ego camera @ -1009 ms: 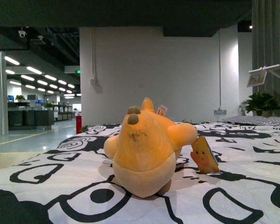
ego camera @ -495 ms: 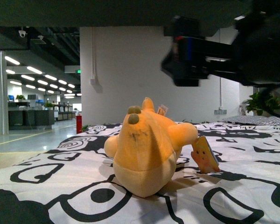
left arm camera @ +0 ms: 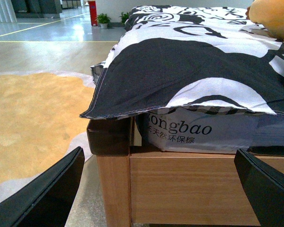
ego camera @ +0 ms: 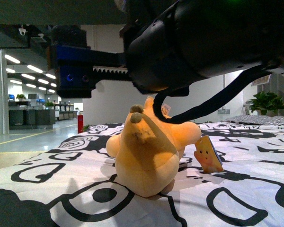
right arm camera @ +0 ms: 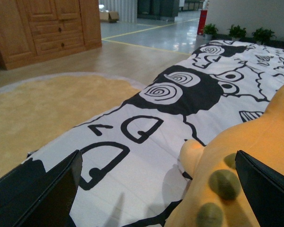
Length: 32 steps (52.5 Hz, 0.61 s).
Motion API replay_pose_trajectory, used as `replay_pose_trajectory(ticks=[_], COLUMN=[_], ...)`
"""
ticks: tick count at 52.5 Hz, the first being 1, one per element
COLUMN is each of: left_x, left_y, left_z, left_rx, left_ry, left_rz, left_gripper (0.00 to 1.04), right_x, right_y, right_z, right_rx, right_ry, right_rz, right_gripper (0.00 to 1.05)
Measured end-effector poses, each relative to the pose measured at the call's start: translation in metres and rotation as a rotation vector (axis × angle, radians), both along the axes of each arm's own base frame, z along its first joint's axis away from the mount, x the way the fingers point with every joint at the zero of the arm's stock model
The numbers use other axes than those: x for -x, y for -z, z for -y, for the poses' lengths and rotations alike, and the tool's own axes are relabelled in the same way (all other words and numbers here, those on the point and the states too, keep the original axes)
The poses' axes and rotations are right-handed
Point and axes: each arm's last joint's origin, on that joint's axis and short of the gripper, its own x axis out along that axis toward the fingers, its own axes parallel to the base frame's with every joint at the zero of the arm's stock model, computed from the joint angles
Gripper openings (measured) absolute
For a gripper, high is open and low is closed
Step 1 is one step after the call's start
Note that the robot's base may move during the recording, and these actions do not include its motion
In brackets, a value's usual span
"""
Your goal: Put away toys
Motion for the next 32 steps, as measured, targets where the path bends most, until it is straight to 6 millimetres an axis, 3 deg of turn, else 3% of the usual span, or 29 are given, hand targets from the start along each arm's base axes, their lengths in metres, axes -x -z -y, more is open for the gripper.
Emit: replay_pose_trajectory(ticks=[14,32], left_x=[0.000,0.000], left_y=[0.000,0.000], left_z=[0.000,0.000], left_rx=[0.000,0.000], left_ry=[0.000,0.000], left_rz=[0.000,0.000], left_gripper=[0.98,0.98], right_x=[-0.019,-0.039], right_y=[0.012,0.025], right_z=[-0.015,0.005], right_rx=[0.024,-0.007], right_ry=[0.086,0.202], right_rz=[0.003,0.020], right_gripper=[0.98,0.98])
